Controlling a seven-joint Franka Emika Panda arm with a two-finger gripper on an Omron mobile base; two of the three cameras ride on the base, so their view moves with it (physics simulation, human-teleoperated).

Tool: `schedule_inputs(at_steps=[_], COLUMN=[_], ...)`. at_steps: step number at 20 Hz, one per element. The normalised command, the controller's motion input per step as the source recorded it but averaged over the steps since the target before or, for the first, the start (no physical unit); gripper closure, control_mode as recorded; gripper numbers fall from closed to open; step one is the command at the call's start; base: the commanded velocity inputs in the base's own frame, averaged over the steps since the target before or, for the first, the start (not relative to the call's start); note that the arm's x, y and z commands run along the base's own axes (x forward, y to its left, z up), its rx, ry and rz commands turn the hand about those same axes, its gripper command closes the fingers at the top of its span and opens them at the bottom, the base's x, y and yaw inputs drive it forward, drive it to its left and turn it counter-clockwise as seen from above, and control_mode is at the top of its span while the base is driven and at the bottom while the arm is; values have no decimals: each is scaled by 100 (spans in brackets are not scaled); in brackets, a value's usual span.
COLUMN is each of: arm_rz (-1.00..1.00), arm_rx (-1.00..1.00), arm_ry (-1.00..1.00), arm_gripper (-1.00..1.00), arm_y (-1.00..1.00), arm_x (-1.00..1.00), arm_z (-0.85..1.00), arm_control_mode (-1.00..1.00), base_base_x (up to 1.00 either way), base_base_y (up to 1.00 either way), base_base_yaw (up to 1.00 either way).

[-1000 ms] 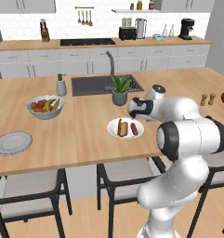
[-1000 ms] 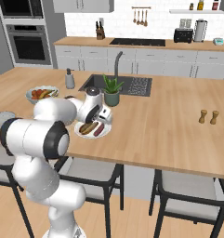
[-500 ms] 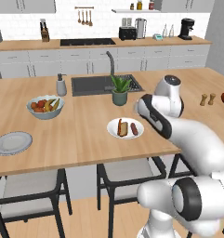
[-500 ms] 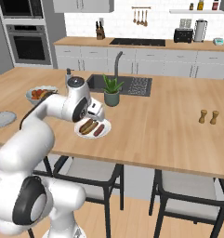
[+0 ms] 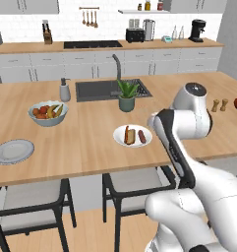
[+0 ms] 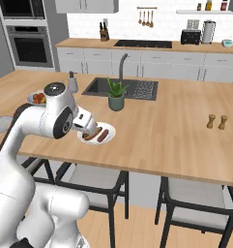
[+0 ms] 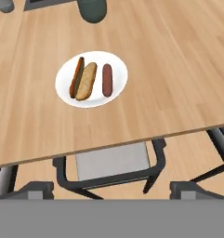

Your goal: Place one bun and one sausage from the bowl on each plate.

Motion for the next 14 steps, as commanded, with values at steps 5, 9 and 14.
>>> schedule_inputs(at_steps=[5,9,14], arm_rz=[0,0,0], arm_rx=[0,0,0], arm_ry=[0,0,0], arm_gripper=[-100,-100,-100], arm_y=[0,0,0], arm_x=[-40,0,0], arm_z=[3,0,0], arm_control_mode=[100,100,100], base_base_x=[-60,-31,42], base_base_y=[-7,-95,-100], base_base_yaw=[-3,-10,-1])
